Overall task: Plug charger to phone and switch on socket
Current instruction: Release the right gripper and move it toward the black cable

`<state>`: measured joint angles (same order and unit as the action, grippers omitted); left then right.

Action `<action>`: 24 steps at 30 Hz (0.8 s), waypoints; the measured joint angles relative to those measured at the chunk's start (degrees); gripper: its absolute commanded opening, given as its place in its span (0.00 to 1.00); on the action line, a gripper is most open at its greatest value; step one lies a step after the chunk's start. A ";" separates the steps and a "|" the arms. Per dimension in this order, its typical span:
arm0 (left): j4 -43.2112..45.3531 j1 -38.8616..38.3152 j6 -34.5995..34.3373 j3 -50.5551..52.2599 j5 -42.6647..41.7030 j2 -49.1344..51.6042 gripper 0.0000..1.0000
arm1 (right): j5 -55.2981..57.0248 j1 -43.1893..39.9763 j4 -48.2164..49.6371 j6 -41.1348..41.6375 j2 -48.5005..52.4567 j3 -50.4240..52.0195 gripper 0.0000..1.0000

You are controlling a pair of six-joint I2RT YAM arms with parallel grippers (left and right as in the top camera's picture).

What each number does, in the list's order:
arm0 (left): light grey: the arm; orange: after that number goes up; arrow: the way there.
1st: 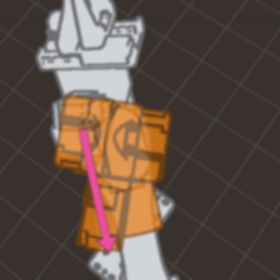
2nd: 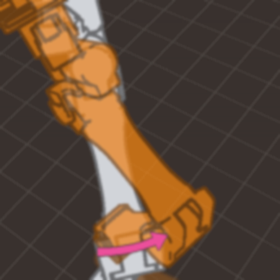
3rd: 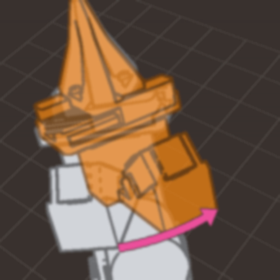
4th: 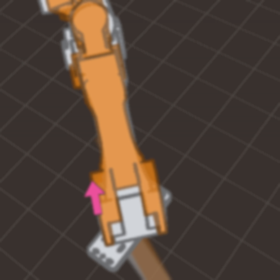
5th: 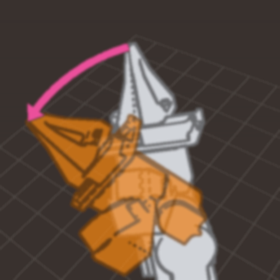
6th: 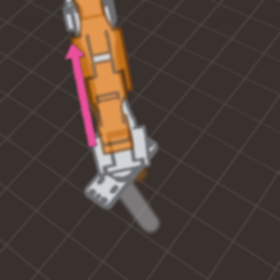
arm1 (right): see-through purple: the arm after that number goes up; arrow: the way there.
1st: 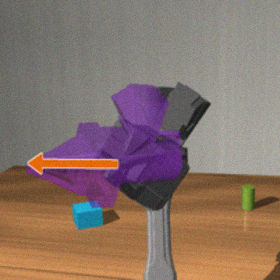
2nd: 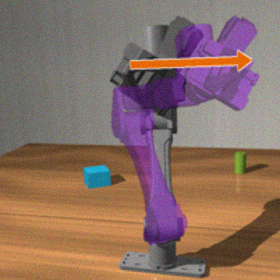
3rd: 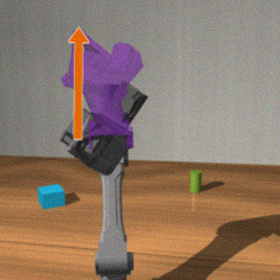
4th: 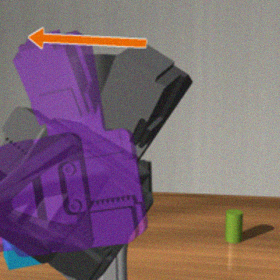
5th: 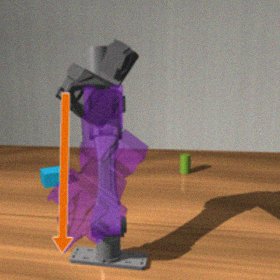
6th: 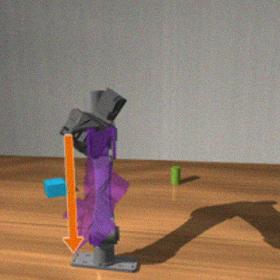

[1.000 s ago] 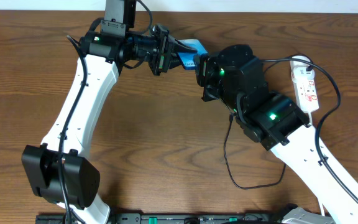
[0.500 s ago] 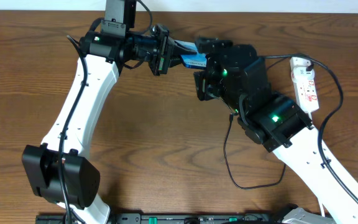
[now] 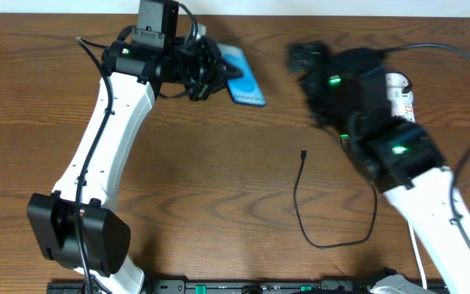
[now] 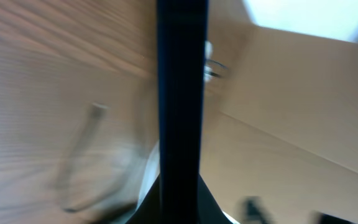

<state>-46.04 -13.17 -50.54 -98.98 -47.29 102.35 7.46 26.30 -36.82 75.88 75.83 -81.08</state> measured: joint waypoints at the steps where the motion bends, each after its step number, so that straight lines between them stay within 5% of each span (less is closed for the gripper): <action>1: -1.66 0.00 1.66 0.02 2.67 0.00 0.07 | 0.50 -1.88 -2.27 -1.99 -0.52 -0.02 0.99; 7: -8.07 0.00 7.08 0.20 18.62 0.00 0.07 | 1.97 -7.63 -17.97 -12.85 0.02 -0.13 0.99; 13: -10.01 -0.37 8.66 2.71 31.34 0.00 0.07 | 2.43 -7.91 -22.75 -16.13 4.31 0.72 0.99; 24: -10.27 -2.10 9.07 10.21 40.35 0.00 0.07 | -3.89 -7.91 -23.50 -28.35 20.85 1.79 0.88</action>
<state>-56.31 -15.27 -41.47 -88.77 -6.94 102.35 3.57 18.39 -60.31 47.53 96.68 -79.29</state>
